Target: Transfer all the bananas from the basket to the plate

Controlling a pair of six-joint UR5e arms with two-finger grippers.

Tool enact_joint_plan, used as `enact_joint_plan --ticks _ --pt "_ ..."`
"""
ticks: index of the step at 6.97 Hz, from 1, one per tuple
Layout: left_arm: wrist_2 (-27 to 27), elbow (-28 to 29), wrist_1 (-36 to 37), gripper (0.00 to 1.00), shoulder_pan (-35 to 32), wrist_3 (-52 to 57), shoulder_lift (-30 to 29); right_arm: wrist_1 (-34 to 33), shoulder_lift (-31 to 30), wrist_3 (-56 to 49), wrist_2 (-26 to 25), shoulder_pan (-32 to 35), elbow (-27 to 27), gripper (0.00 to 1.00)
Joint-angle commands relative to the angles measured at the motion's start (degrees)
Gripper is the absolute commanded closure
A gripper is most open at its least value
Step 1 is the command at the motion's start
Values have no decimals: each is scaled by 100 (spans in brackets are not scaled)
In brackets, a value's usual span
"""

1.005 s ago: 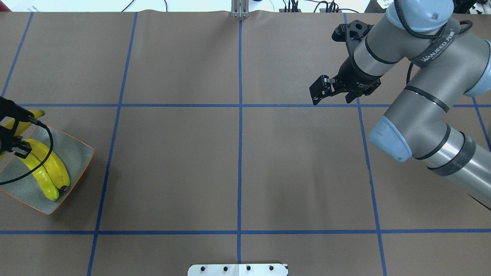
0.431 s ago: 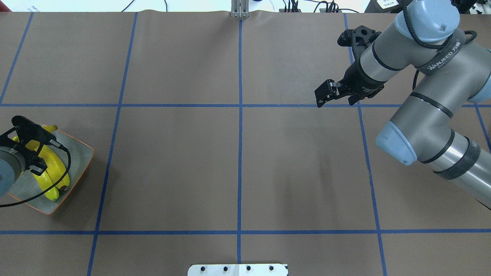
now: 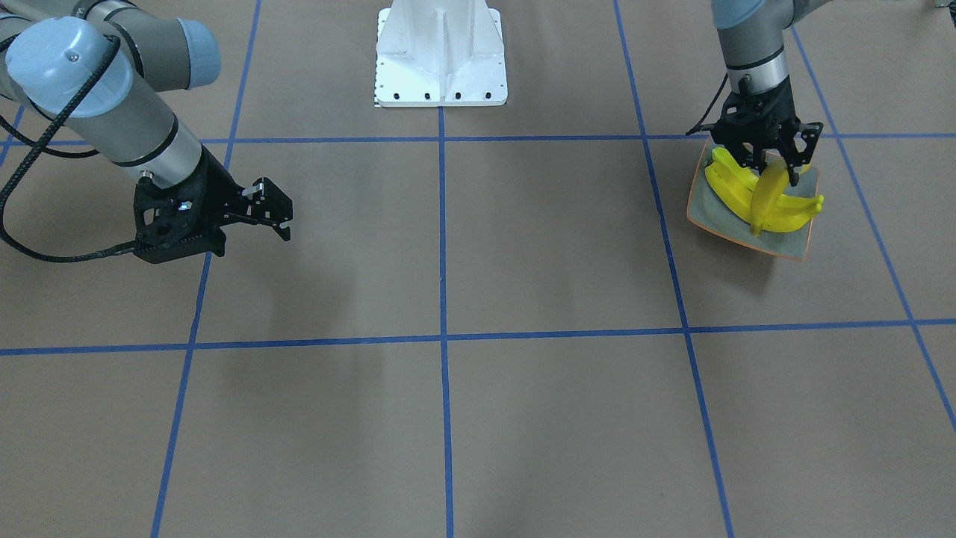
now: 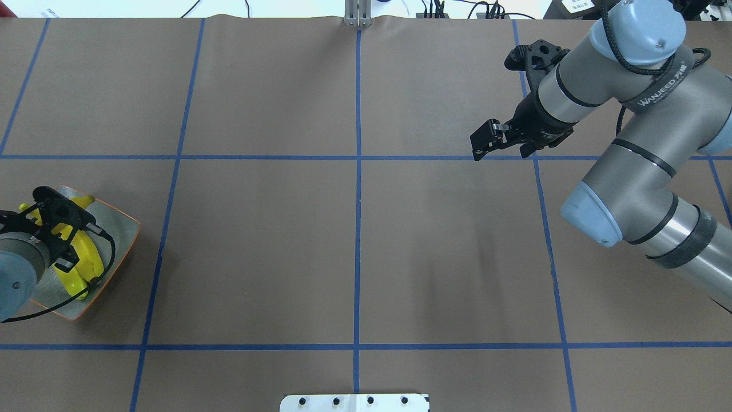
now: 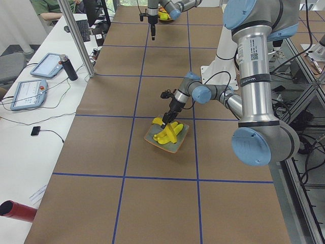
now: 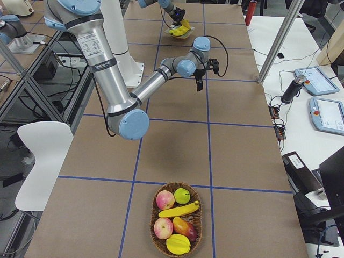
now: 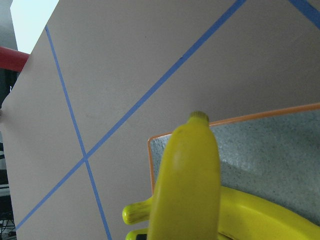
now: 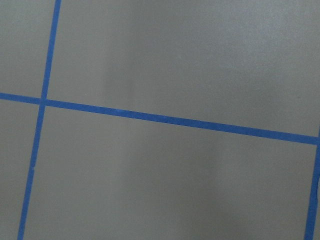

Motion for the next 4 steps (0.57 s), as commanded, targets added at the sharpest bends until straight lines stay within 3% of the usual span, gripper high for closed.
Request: enact_joint_plan --ticks 1,4 --pt "76 21 69 100 182 -48 -16 1 -29 -10 5 0 -3 1" --pt "68 56 104 98 253 -48 -103 1 -29 -19 5 9 -3 1"
